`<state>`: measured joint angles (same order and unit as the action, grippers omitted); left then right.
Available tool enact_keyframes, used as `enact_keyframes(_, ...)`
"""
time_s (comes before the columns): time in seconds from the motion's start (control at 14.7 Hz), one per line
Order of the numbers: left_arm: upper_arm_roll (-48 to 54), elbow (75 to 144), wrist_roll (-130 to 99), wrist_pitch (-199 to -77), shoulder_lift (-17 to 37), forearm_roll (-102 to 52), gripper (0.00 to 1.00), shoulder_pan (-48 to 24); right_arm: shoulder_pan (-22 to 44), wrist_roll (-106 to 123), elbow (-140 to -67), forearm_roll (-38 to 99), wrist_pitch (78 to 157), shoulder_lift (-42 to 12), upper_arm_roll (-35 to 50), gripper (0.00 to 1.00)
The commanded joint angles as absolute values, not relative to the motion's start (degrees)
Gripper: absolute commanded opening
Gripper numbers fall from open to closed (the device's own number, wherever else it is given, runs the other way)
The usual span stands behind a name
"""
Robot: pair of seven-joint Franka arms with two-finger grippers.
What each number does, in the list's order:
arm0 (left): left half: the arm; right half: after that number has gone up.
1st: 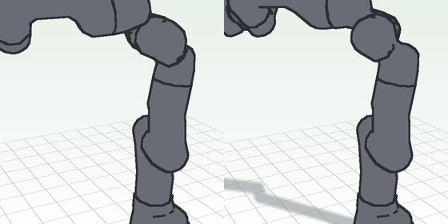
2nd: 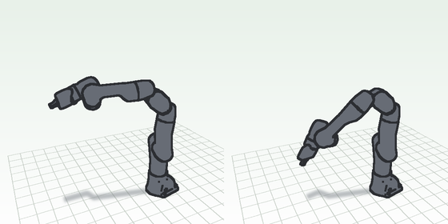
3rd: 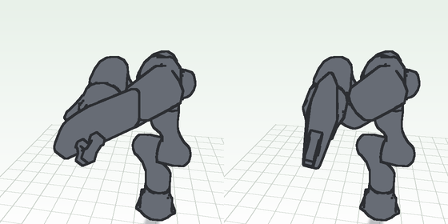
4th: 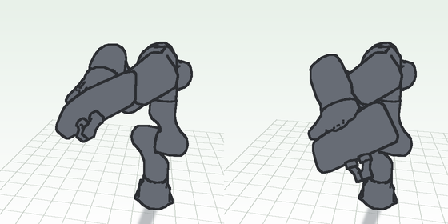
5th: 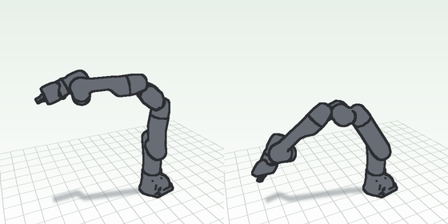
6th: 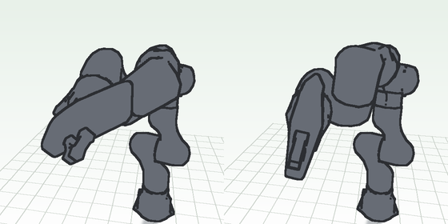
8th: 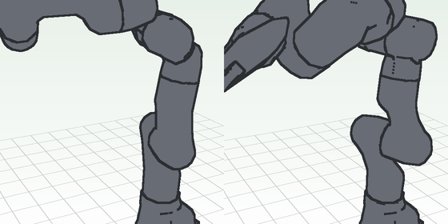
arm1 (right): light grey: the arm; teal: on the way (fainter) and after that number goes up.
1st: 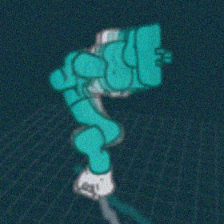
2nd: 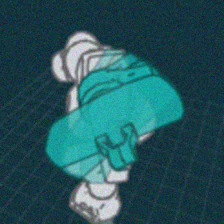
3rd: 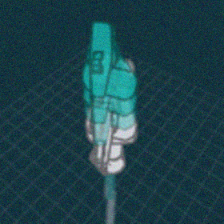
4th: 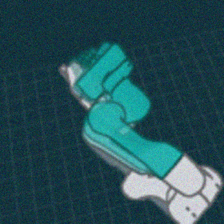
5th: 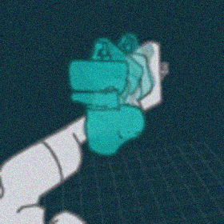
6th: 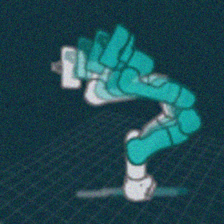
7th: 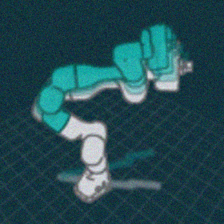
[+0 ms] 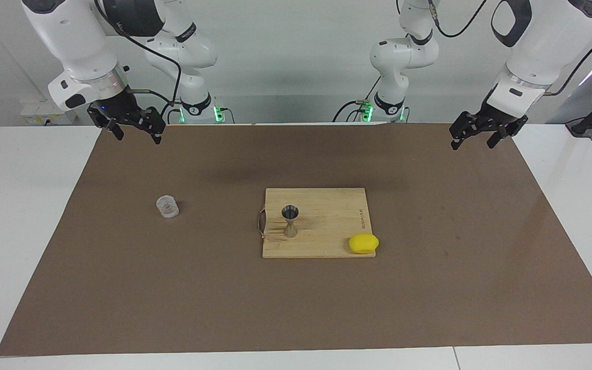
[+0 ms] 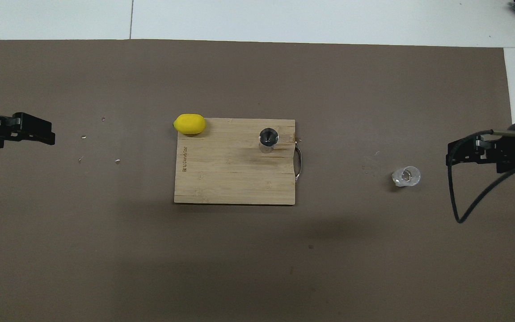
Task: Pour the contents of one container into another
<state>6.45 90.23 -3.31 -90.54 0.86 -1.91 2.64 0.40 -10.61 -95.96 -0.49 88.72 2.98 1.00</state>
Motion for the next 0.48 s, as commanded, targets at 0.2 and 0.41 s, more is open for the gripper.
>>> enact_keyframes(0.2,5.9,92.0,-3.3,-91.1,-0.7,-2.5,1.0,2.3,1.5,-9.7,-95.3,-3.9,87.5,3.0,1.5,1.0)
enact_keyframes(0.41,5.9,92.0,-3.3,-91.1,-0.7,-2.5,1.0,2.3,1.7,-9.8,-95.1,-3.4,87.7,3.0,1.8,1.0)
